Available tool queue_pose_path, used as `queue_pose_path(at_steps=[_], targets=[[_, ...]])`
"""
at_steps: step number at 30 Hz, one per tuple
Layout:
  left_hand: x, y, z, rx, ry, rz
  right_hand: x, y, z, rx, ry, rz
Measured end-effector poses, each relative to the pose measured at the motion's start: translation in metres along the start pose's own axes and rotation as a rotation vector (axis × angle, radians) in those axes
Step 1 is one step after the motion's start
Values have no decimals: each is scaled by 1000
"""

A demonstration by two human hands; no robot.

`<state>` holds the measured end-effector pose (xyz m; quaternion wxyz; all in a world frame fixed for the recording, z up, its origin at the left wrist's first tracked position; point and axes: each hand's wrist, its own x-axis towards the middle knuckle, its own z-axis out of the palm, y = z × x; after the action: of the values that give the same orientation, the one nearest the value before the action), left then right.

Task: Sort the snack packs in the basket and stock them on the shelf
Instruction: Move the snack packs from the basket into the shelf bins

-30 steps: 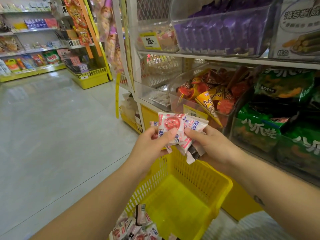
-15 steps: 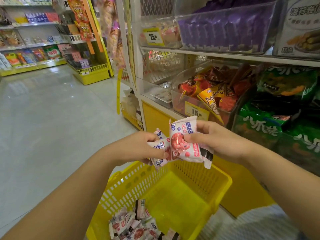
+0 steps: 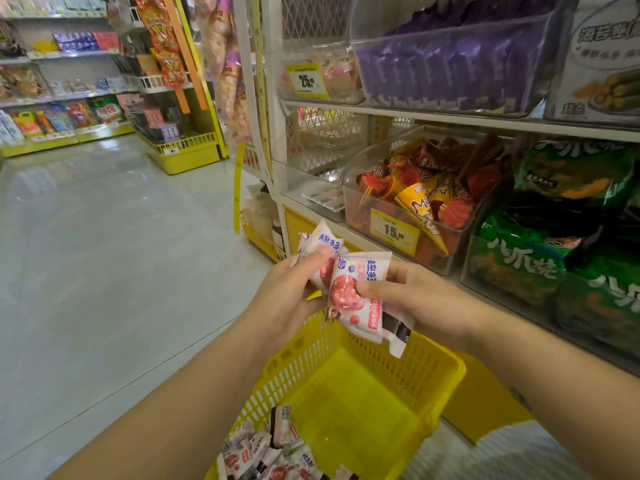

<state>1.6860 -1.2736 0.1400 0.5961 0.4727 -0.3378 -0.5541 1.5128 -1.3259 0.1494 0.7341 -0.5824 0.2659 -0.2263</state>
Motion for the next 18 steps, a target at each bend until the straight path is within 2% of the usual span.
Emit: queue_pose_path(at_steps=[2,4,7,9,14,18], targets=[[1,-2,3,6,-49,51,0,0,-1,75,-5,-15],[3,-3,2,63,-33,95,-1,-3,-3,48,16,-30],[8,-3,-5,319,40,197,-4,-14,-13,-283,120,-141],[8,-4,-6,393,43,221,-8,-22,-16,-420,163,-208],[4,-10,6,270,39,109,-8,-18,-13,-449,196,-246],[0,-7,9,245,-48,71,-7,-16,-10,-451,232,-246]])
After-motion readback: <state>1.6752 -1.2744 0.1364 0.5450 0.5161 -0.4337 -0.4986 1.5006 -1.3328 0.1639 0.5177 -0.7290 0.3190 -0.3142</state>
